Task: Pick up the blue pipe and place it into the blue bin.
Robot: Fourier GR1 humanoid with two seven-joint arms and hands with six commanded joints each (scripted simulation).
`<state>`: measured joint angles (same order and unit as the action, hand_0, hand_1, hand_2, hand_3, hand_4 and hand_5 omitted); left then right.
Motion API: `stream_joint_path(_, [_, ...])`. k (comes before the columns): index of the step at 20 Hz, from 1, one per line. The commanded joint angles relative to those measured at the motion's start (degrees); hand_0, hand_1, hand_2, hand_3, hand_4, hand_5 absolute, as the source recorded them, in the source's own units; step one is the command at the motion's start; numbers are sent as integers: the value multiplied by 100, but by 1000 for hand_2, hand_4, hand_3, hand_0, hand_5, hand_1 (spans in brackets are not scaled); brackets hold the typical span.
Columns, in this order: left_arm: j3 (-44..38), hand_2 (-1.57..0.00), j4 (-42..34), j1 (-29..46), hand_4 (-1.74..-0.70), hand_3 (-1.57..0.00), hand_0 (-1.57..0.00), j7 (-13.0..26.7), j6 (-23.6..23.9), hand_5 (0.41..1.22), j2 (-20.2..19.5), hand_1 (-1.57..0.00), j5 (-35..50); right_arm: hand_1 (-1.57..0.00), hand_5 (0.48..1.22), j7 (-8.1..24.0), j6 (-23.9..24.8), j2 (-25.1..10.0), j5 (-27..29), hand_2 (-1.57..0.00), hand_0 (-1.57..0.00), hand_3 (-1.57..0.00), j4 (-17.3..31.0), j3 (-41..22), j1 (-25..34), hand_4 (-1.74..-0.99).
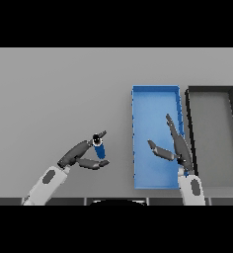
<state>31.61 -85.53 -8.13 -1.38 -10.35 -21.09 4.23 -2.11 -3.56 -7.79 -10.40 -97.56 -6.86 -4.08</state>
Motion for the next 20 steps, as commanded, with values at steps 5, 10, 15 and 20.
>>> stream_joint_path(5, [32,-23,610,-257,-1098,0,1,-414,185,517,366,1,-291,1,548,-46,-13,-53,28,1,1,1,48,58,-34,-1195])
stream_joint_path(10, [-113,-417,652,-226,-1268,-345,-39,-456,-53,675,690,-248,306,1,560,-125,-24,-29,12,1,1,1,5,17,-87,-1196])
stream_joint_path(15, [-26,-1164,626,-101,-1551,-1112,-981,-666,56,1042,959,-1095,229,1,562,-69,2,-96,-29,1,1,1,-58,45,-107,-1182])
stream_joint_path(20, [176,-1438,493,-17,-1541,-1411,-1378,-810,175,1162,934,-1415,40,1,559,-37,17,-58,-49,1,1,1,119,46,21,-1176])
